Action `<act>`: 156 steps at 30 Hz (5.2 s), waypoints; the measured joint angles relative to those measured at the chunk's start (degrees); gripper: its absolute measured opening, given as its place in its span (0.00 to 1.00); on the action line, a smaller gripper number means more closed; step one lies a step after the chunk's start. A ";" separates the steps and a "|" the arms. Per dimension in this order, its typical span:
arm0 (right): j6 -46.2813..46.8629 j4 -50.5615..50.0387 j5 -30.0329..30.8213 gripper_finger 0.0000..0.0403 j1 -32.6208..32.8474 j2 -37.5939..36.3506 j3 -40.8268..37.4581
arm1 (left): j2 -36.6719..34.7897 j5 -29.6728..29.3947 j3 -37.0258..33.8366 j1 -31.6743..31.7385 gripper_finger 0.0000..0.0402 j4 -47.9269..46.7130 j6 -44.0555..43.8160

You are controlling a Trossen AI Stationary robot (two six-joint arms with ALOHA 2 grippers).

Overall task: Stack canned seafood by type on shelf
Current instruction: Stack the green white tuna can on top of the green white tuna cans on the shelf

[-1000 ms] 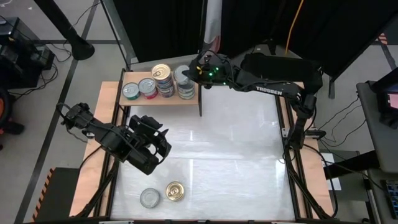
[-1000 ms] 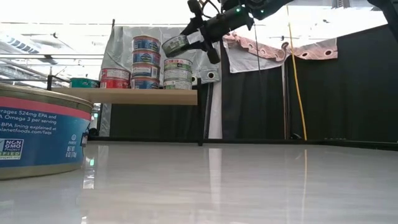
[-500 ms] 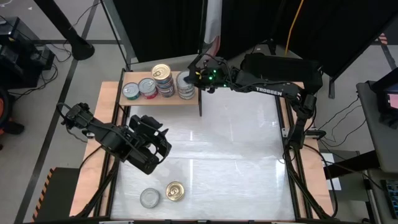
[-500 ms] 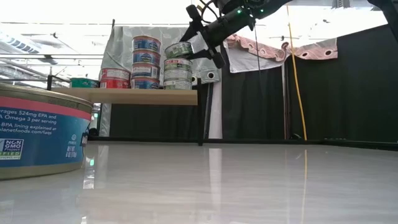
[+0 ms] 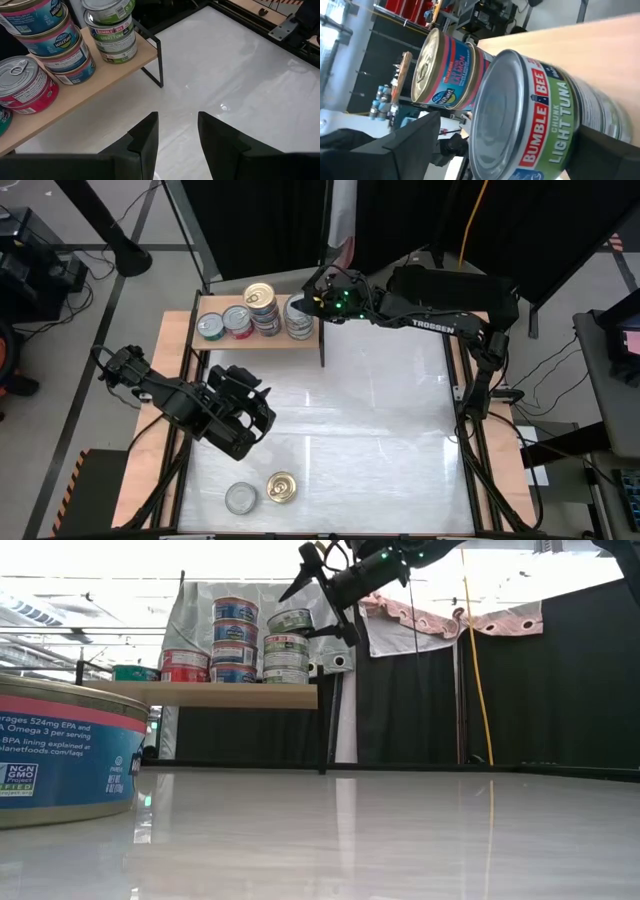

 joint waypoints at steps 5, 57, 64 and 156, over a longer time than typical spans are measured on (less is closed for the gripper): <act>-6.74 -0.28 0.33 0.90 0.00 0.00 0.41 | 0.00 -0.02 0.00 0.00 0.34 0.00 0.00; -62.92 1.73 -1.44 0.98 -1.25 0.57 0.41 | 0.00 3.28 -0.02 0.00 0.34 1.98 0.00; -63.38 4.55 3.74 0.99 -0.57 -2.89 1.36 | 0.19 17.55 -0.02 -3.30 0.34 7.10 -1.45; -52.19 -50.08 -4.17 0.98 5.33 -26.47 6.34 | 23.19 38.58 -16.66 -31.23 0.01 24.33 -43.54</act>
